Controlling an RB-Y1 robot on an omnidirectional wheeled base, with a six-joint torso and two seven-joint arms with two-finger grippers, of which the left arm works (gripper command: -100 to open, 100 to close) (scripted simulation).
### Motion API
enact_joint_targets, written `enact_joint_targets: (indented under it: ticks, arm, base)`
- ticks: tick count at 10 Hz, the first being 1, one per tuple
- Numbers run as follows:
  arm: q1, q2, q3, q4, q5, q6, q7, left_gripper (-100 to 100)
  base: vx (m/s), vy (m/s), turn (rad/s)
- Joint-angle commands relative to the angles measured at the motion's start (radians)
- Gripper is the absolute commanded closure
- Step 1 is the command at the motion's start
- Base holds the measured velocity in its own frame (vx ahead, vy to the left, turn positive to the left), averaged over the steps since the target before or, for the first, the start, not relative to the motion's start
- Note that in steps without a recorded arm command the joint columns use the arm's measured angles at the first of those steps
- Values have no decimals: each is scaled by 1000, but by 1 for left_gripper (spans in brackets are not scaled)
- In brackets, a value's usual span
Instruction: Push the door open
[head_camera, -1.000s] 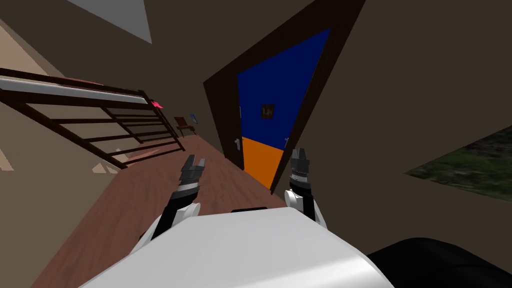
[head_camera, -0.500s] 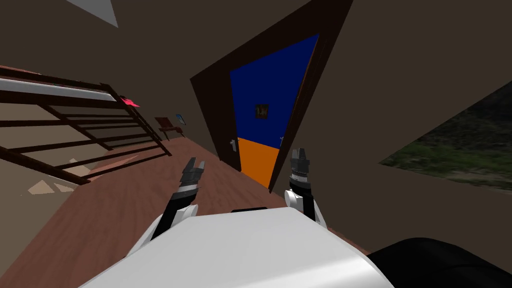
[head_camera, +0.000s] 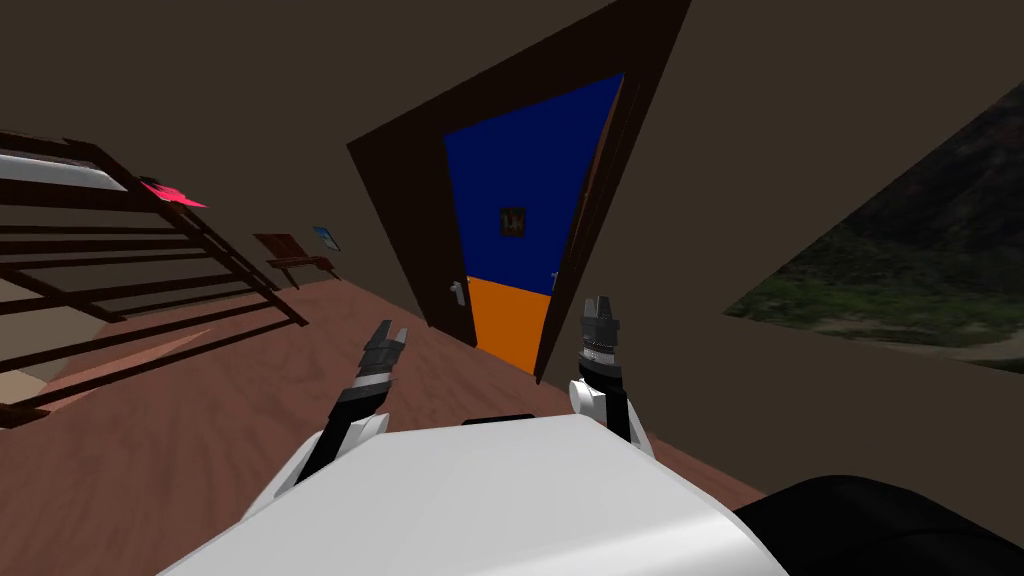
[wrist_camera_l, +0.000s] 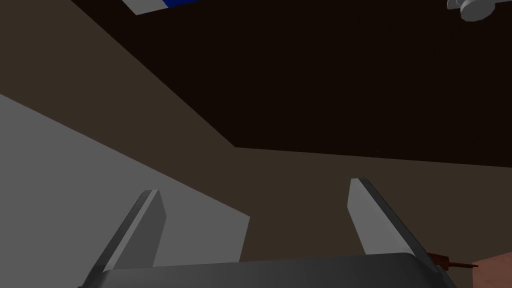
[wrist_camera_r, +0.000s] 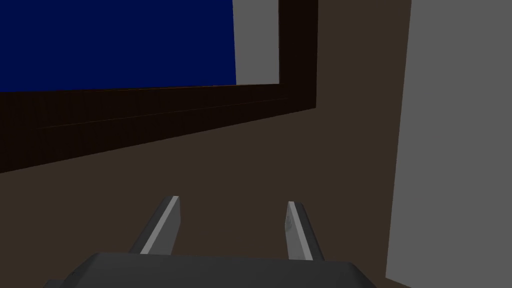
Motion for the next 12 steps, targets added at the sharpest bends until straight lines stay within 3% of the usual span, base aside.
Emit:
enact_joint_targets:
  ticks: [1, 11, 12]
  arm:
    - [-9, 17, 14, 43, -7, -9, 26, -100]
    - [-60, 114, 98, 310, -58, -61, 175, -100]
    - [-60, 114, 98, 312, -58, -61, 175, -100]
  base:
    - [44, 83, -221]
    - [27, 88, -209]
    - [16, 62, -63]
